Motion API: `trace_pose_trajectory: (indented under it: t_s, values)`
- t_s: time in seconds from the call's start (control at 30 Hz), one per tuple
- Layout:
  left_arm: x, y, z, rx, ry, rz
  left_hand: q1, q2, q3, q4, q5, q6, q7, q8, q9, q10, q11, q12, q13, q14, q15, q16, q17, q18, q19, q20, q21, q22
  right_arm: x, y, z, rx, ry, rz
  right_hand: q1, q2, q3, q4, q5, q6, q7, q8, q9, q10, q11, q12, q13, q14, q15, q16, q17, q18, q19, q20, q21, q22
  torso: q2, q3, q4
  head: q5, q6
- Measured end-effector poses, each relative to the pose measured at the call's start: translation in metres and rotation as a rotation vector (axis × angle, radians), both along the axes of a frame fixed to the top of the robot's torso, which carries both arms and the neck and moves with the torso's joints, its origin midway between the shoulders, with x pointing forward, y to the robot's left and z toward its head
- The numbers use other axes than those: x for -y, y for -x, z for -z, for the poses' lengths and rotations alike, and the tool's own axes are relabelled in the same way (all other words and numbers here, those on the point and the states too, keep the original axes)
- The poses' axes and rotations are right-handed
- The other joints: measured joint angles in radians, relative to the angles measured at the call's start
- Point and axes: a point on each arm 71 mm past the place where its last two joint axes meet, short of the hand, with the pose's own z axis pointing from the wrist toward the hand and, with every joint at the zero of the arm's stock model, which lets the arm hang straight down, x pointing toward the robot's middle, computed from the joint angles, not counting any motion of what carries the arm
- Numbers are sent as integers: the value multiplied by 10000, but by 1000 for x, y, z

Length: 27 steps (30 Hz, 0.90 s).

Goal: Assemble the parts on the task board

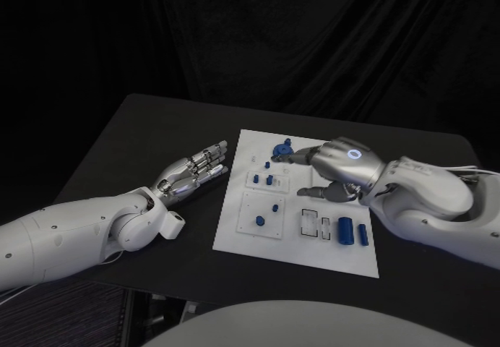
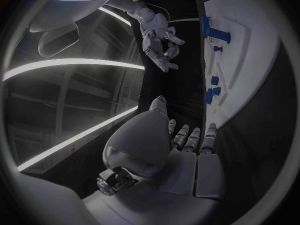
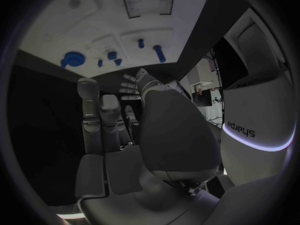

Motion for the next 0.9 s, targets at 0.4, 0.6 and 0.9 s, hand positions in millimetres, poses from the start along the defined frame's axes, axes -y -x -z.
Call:
trace_pose_trajectory:
  t_s: [0.4,0.6,0.9]
  values:
    - [2,-2,0,-266,378,-280,0,0,0,0,0,0,0,41,11,0,0,0,0,0,0,0,-2,0,0,0,0,4,95,-4,-12,-745,-1145,3096,-1237,825,472,-29,128,5045,978,1818,901,4815,-1355,3972,1602,611,-891,317,282,-118,681,-700,1184,-1,-28,-9,17,-515,0]
    - [2,-2,0,-359,510,-371,0,0,0,0,0,91,17,41,22,0,0,0,0,0,0,0,-1,0,0,0,0,4,118,0,13,-2603,-1520,4665,-3017,904,380,-33,128,6099,380,3144,1859,7318,-1936,11067,10104,1239,-1384,3360,2507,-874,1655,-1232,5928,-2,-54,-60,5,-864,0]
    - [2,-3,0,-421,588,-456,0,0,0,0,39,91,17,40,21,0,0,0,0,0,0,0,1,0,0,0,0,4,127,2,42,-5353,-787,6620,-5810,658,-225,57,135,6229,177,4108,2861,7651,-2076,13198,11649,1230,-1590,3514,2537,-1029,1640,-1461,7260,6,-31,-54,-13,-2055,0]
